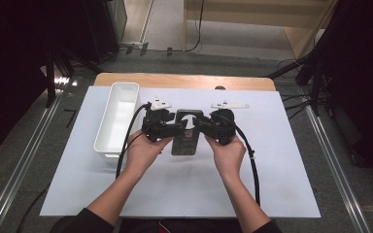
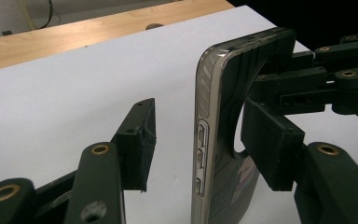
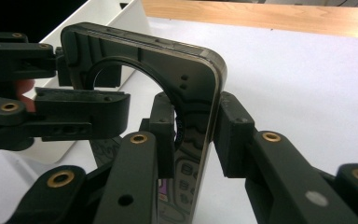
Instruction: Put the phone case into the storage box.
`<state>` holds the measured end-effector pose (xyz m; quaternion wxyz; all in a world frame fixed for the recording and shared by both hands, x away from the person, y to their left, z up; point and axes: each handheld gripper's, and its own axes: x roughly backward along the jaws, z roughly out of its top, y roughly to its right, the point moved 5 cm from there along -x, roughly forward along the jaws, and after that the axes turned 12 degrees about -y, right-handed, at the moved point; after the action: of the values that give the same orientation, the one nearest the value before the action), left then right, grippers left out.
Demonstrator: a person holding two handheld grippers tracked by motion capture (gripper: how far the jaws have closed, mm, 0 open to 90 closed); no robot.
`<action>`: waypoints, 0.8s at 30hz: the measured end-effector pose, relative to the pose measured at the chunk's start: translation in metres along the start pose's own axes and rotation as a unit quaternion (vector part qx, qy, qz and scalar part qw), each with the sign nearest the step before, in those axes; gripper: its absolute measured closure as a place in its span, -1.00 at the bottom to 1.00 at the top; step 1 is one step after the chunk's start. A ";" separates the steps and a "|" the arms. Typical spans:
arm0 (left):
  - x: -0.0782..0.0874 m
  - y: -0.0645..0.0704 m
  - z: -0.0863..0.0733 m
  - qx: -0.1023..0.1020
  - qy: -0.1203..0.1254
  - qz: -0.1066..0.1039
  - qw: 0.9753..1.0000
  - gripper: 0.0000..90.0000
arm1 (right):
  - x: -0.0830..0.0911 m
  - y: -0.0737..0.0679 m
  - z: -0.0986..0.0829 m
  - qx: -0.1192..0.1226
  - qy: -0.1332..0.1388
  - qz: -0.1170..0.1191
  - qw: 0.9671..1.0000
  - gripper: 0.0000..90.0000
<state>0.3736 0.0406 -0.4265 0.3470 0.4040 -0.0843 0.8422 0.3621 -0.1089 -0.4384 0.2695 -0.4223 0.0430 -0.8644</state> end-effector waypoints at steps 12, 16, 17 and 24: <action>0.002 0.003 0.001 -0.001 0.010 0.012 1.000 0.27 | -0.003 -0.003 0.000 -0.003 0.000 -0.001 1.000 0.56; 0.001 0.002 0.001 0.001 0.010 0.014 1.000 0.33 | -0.002 -0.003 0.000 -0.004 0.000 -0.004 1.000 0.56; 0.001 0.002 0.001 0.002 0.009 0.015 1.000 0.36 | -0.002 -0.003 0.000 -0.005 0.000 -0.004 1.000 0.56; 0.000 0.002 0.000 -0.001 0.009 0.020 1.000 0.49 | -0.002 -0.004 0.000 -0.007 0.000 -0.004 1.000 0.56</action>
<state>0.3725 0.0385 -0.4261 0.3313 0.3945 -0.0898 0.8524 0.3618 -0.1048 -0.4388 0.2634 -0.4239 0.0472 -0.8653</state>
